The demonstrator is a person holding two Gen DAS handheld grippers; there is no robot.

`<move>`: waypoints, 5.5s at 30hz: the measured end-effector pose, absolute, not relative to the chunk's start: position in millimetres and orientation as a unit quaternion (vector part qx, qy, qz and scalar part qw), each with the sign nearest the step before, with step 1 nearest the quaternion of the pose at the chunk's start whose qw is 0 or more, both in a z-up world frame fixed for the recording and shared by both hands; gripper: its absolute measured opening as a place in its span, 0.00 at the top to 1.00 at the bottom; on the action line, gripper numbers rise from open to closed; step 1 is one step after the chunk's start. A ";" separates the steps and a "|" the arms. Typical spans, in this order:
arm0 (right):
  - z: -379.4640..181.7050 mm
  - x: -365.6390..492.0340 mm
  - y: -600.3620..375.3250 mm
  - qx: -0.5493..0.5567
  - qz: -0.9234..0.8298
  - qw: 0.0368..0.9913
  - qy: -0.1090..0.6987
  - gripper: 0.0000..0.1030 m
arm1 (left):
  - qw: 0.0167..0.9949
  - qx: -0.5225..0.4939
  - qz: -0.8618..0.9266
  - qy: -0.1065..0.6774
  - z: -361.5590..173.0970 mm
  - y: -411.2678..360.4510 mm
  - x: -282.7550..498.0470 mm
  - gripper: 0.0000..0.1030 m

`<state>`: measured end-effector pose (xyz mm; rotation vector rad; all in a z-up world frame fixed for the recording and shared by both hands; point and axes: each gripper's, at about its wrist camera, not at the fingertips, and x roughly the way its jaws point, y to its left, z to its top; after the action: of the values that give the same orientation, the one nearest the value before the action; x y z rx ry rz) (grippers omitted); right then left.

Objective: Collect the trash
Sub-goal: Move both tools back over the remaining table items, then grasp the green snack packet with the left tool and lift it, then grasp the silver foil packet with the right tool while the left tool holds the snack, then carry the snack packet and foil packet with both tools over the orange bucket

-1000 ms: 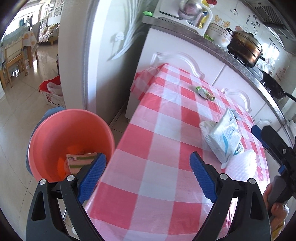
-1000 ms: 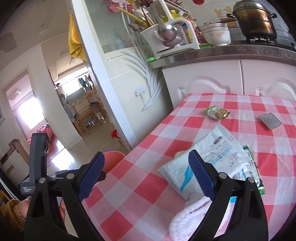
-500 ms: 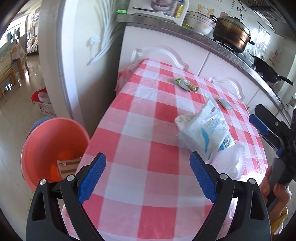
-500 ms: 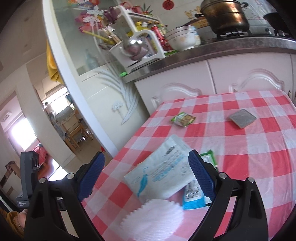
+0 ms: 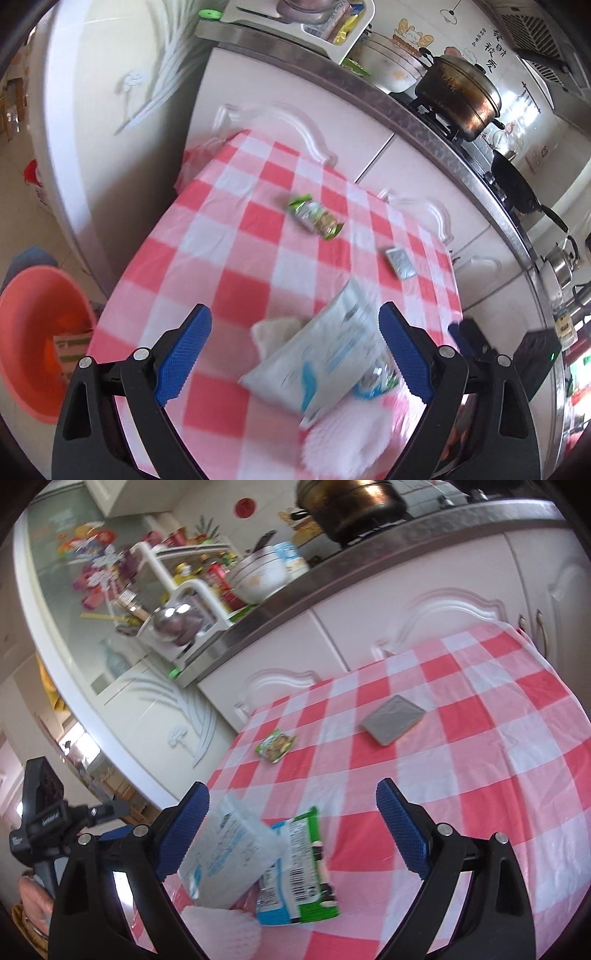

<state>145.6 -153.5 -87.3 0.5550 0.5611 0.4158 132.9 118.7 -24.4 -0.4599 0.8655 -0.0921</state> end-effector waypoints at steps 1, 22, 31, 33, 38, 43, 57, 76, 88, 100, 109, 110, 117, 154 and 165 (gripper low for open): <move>-89.1 147.4 -159.4 0.275 0.196 0.901 0.272 0.10 | 0.880 -0.219 -0.044 0.418 -23.7 114.0 147.3 0.12; -114.5 162.6 -201.1 0.330 0.178 0.882 0.285 0.10 | 0.817 -0.190 0.014 0.545 -90.7 47.8 355.3 0.22; -121.9 163.8 -209.1 0.345 0.175 0.875 0.290 0.10 | 0.814 -0.159 0.042 0.557 -100.8 37.9 364.0 0.45; -122.5 163.9 -211.1 0.348 0.174 0.875 0.289 0.10 | 0.818 -0.150 0.045 0.554 -100.3 35.3 362.8 0.54; -124.9 163.4 -216.6 0.359 0.169 0.872 0.287 0.10 | 0.822 -0.150 0.016 0.549 -95.1 21.2 364.4 0.62; -126.4 163.4 -217.0 0.361 0.170 0.871 0.287 0.10 | 0.843 -0.093 -0.005 0.529 -81.0 -15.4 377.3 0.62; -124.1 158.4 -238.1 0.359 0.132 0.883 0.272 0.10 | 0.833 0.072 -0.117 0.536 -90.0 -127.7 375.1 0.62; -133.6 159.5 -272.4 0.290 0.040 0.899 0.325 0.16 | 0.794 0.013 -0.236 0.560 -88.6 -147.8 284.2 0.61; -141.6 180.0 -227.5 0.163 0.009 0.907 0.388 0.29 | 0.841 -0.022 -0.195 0.504 -54.1 -100.3 253.4 0.61; -144.1 194.2 -202.2 0.063 -0.031 0.908 0.412 0.35 | 0.849 -0.033 -0.190 0.492 -59.5 -77.2 221.8 0.61; -143.3 192.4 -206.3 0.067 -0.016 0.910 0.409 0.36 | 0.849 -0.062 -0.189 0.491 -61.5 -56.7 201.2 0.61; -143.2 191.7 -207.7 0.071 -0.012 0.910 0.408 0.36 | 0.850 -0.065 -0.188 0.488 -59.7 -53.9 198.4 0.61; -138.9 184.1 -209.2 0.094 0.010 0.913 0.396 0.38 | 0.855 -0.085 -0.189 0.476 -51.6 -39.6 182.0 0.61; -96.6 116.9 -158.3 0.217 0.164 0.910 0.313 0.38 | 0.875 -0.133 -0.142 0.443 -33.7 65.5 62.7 0.61; -81.0 88.3 -103.9 0.171 0.193 0.911 0.323 0.38 | 0.875 -0.151 -0.103 0.449 -56.4 123.2 33.7 0.61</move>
<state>88.3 -103.9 -81.0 0.3530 0.6657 0.3982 33.7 123.2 -56.4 -0.3145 0.9369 -0.2156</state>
